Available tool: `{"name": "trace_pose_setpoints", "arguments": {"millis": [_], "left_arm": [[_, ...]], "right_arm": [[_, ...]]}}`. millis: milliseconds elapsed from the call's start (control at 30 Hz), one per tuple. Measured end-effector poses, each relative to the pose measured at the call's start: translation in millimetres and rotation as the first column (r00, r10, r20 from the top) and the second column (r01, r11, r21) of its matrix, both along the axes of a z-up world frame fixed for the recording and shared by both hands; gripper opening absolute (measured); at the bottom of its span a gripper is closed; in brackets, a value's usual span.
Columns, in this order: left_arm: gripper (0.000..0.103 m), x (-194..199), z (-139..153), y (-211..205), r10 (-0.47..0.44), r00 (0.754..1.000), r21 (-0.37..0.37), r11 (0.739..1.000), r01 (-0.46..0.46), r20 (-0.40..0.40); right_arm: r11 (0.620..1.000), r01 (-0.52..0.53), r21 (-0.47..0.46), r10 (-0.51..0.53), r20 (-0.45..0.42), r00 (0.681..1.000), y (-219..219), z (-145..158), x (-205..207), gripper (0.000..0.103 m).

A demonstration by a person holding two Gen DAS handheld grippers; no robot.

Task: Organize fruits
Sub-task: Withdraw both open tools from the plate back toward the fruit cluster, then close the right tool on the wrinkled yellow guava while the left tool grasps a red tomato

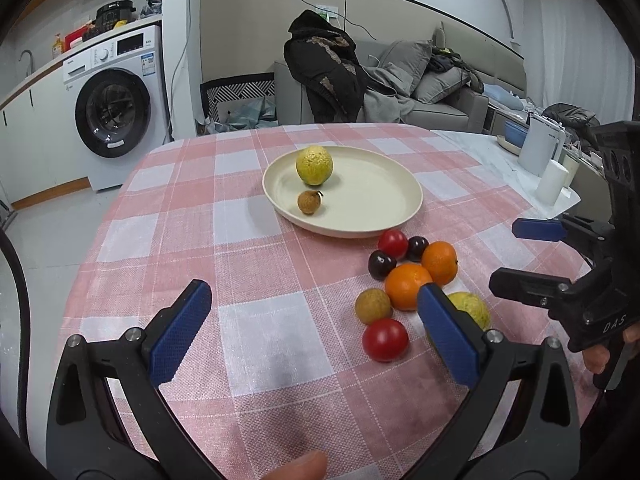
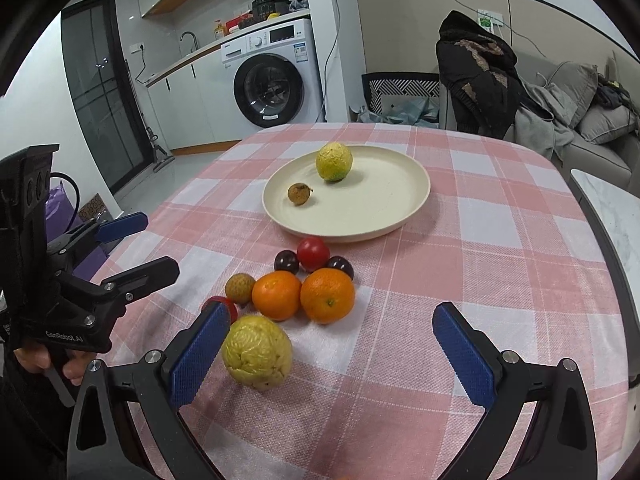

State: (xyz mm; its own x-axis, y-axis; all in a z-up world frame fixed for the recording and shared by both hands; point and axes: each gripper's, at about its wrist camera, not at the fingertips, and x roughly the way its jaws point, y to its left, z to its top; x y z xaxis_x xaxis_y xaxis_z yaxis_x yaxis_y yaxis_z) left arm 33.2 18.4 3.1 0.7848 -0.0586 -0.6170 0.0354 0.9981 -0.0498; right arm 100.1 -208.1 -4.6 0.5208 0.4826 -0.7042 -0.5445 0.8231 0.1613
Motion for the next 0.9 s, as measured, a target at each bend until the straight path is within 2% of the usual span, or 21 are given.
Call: {"name": "trace_pose_setpoints", "arguments": {"millis": [233,467,567,833,900], "left_arm": [[0.103,8.8,-11.6,-4.2,-0.020,0.999,0.003,1.000,0.020,-0.026],[0.103,14.0,-19.9,-5.7,-0.029,0.998,-0.004,1.000,0.029,-0.053],[0.103,15.6,-23.5,-7.1,-0.034,0.997,-0.003,0.999,0.034,-0.062],[0.103,20.5,-32.5,-9.7,-0.048,0.994,0.000,0.999,0.048,-0.095],[0.103,22.0,-34.1,-10.8,-0.050,0.993,0.002,0.999,0.050,-0.102]], "right_arm": [[0.998,-0.040,-0.047,0.038,-0.026,0.999,15.0,-16.9,-2.9,0.103],[0.995,-0.086,-0.055,0.083,-0.058,0.995,26.2,-28.3,-5.9,0.103],[0.992,-0.093,-0.089,0.085,-0.087,0.993,29.9,-36.1,-4.6,0.103],[0.991,-0.114,-0.070,0.105,-0.131,0.986,27.7,-42.5,-2.9,0.102],[0.991,-0.123,-0.058,0.114,-0.130,0.985,27.4,-41.7,-2.8,0.096]]}}
